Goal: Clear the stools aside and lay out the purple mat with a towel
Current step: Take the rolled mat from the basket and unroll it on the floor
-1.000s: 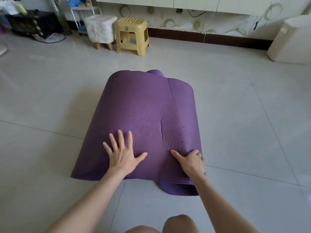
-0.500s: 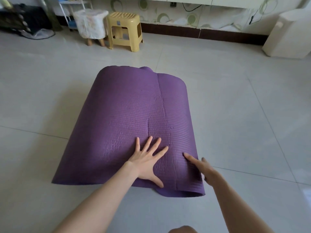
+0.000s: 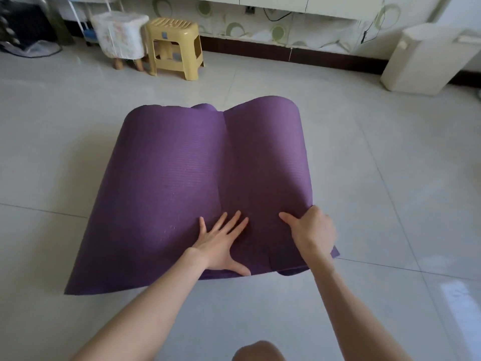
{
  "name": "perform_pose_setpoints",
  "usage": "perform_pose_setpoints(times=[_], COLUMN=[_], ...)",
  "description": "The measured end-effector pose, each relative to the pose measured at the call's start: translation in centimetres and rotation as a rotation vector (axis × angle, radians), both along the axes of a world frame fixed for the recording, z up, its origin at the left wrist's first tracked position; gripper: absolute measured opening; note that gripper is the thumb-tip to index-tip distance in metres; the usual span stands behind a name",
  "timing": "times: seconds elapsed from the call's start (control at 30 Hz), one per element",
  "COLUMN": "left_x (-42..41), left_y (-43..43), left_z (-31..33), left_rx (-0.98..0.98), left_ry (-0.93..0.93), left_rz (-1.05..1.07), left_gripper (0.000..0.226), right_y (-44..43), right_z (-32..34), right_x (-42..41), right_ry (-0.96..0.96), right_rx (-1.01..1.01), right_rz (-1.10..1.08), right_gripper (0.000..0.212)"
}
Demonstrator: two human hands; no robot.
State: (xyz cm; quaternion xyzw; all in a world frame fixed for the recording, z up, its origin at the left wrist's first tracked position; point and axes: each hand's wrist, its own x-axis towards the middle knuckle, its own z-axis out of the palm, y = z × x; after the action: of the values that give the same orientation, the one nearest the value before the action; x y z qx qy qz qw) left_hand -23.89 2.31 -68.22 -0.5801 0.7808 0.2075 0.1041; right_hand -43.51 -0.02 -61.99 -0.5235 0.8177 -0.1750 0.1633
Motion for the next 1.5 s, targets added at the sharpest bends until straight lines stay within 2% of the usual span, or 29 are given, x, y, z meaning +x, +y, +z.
perform_pose_setpoints(times=[0.07,0.13,0.3,0.4,0.47,0.53,0.67,0.73,0.83,0.9,1.0,1.07,1.13,1.27,1.37,1.5], left_x=[-1.6,-3.0,-3.5,-3.3,-3.4,-3.0,-0.7,0.1,1.0,1.3,1.4,0.7,-0.5,-2.0,-3.1,-3.9], left_y=[0.0,0.1,-0.1,-0.4,-0.4,-0.2,0.2,0.1,-0.3,-0.7,-3.0,-5.1,-6.9,-8.3,-8.7,-8.8], left_z=[-0.2,-1.1,-4.0,-4.6,-4.5,-4.3,-3.8,-3.5,-3.4,-3.0,-2.3,-2.5,-3.6,-6.2,-7.7,-8.5], left_rx=[0.001,-0.013,-0.022,-0.027,-0.004,0.006,0.023,0.056,0.072,0.067,-0.07,-0.157,-0.197,-0.235,-0.236,-0.228], left_ry=[-0.011,-0.084,-0.244,-0.28,-0.302,-0.318,-0.307,-0.293,-0.283,-0.232,-0.114,-0.107,-0.139,-0.233,-0.239,-0.269], left_rz=[-0.053,-0.108,-0.138,-0.145,-0.149,-0.143,-0.14,-0.142,-0.139,-0.124,-0.031,0.016,0.06,0.079,0.096,0.1], left_gripper=[0.128,0.131,0.131,0.127,0.123,0.121,0.119,0.118,0.12,0.12,0.121,0.124,0.115,0.108,0.107,0.107], right_y=[0.2,0.3,-0.9,-2.0,-2.0,-1.5,-1.9,-3.0,-4.8,-5.4,-5.4,-5.5,-6.3,-8.1,-9.4,-11.1], right_z=[0.4,-1.1,-6.5,-7.8,-8.0,-8.0,-8.1,-8.5,-9.2,-9.5,-10.1,-10.4,-11.7,-15.2,-16.7,-18.0], right_x=[-1.3,-2.8,-4.2,-4.1,-4.4,-5.3,-7.8,-8.3,-8.0,-8.6,-9.5,-9.5,-10.3,-13.7,-15.7,-17.9], right_ry=[0.167,0.259,0.305,0.335,0.318,0.299,-0.029,-0.151,-0.131,-0.13,-0.133,-0.009,0.03,-0.128,-0.143,-0.193], right_rx=[-0.049,-0.017,0.158,0.25,0.309,0.3,0.184,0.193,0.35,0.441,0.482,0.505,0.517,0.498,0.488,0.426], right_rz=[-0.003,-0.024,-0.027,0.005,0.028,0.043,-0.057,-0.074,-0.027,-0.029,-0.038,-0.013,0.016,0.006,-0.005,-0.108], right_gripper=[0.054,0.061,0.096,0.105,0.108,0.102,0.072,0.083,0.119,0.13,0.136,0.137,0.142,0.161,0.153,0.163])
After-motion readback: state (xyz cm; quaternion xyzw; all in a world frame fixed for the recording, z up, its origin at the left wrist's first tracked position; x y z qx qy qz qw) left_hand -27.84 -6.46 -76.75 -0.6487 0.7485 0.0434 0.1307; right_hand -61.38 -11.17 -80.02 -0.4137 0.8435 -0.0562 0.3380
